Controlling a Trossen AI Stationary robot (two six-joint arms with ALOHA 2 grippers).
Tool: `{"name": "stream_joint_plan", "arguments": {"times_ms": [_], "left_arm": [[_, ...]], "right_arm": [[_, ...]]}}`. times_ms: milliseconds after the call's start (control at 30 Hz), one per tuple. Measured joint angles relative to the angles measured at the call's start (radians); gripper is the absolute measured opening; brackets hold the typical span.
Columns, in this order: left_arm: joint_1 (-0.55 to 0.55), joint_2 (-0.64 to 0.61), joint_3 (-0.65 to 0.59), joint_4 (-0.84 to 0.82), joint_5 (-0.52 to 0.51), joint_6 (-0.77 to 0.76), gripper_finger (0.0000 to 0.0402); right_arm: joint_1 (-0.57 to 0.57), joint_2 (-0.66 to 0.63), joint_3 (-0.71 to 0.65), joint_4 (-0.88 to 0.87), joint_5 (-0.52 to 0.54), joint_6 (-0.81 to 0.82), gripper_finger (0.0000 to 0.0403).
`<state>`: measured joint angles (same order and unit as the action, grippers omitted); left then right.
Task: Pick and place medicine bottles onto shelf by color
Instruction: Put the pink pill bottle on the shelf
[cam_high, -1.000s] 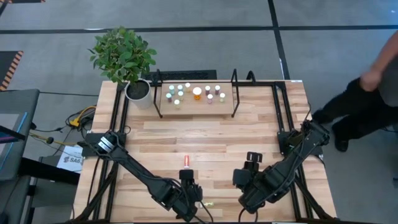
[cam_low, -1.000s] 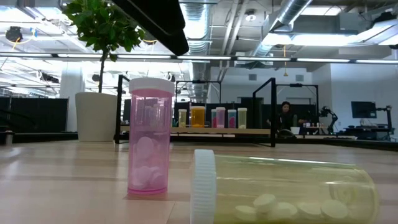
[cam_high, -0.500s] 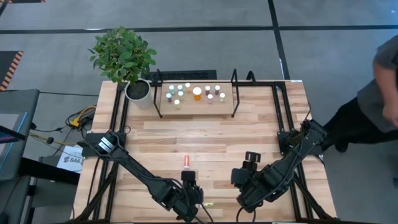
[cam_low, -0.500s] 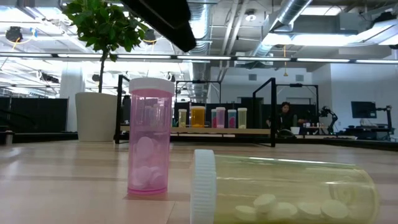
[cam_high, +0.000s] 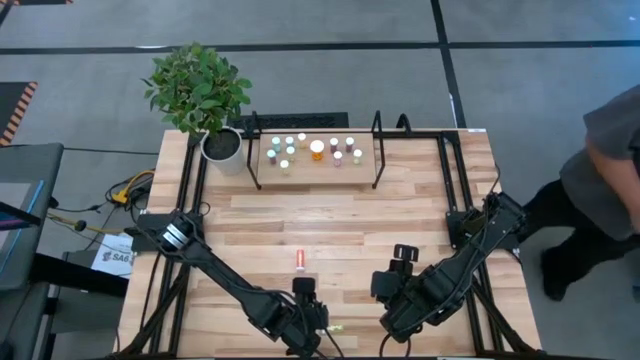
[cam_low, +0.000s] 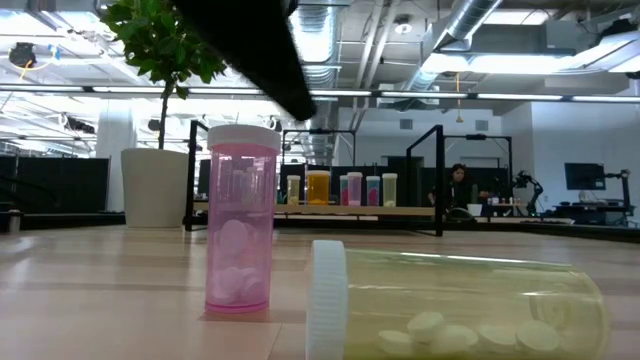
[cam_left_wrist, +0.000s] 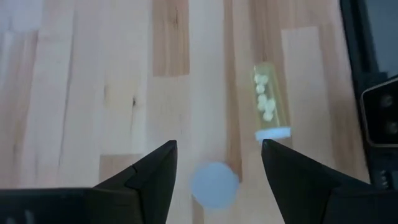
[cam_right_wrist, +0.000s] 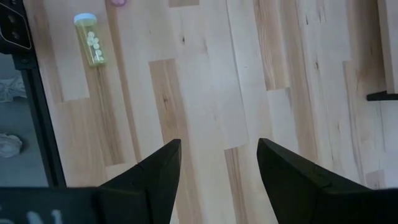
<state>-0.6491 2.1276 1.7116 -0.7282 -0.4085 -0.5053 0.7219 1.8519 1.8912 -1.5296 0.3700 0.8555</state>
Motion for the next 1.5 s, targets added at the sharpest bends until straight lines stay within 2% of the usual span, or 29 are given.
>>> {"name": "stream_joint_plan", "arguments": {"times_ms": [467,600,1000,1500], "left_arm": [[-0.004,0.011,0.000,-0.033,0.005,-0.097,0.0222],[-0.008,0.019,0.000,-0.045,0.038,-0.143,0.0222],[-0.008,0.019,0.000,-0.049,0.061,-0.118,0.0221],[0.008,0.019,0.000,-0.068,0.063,-0.090,0.0139]], "right_arm": [[-0.004,0.000,0.000,-0.003,0.000,-0.016,0.0234],[-0.005,0.000,0.000,-0.003,0.000,-0.019,0.0234],[-0.011,0.001,0.000,-0.001,0.001,-0.017,0.0234],[-0.018,0.001,0.000,-0.003,0.001,-0.016,0.0234]]}}
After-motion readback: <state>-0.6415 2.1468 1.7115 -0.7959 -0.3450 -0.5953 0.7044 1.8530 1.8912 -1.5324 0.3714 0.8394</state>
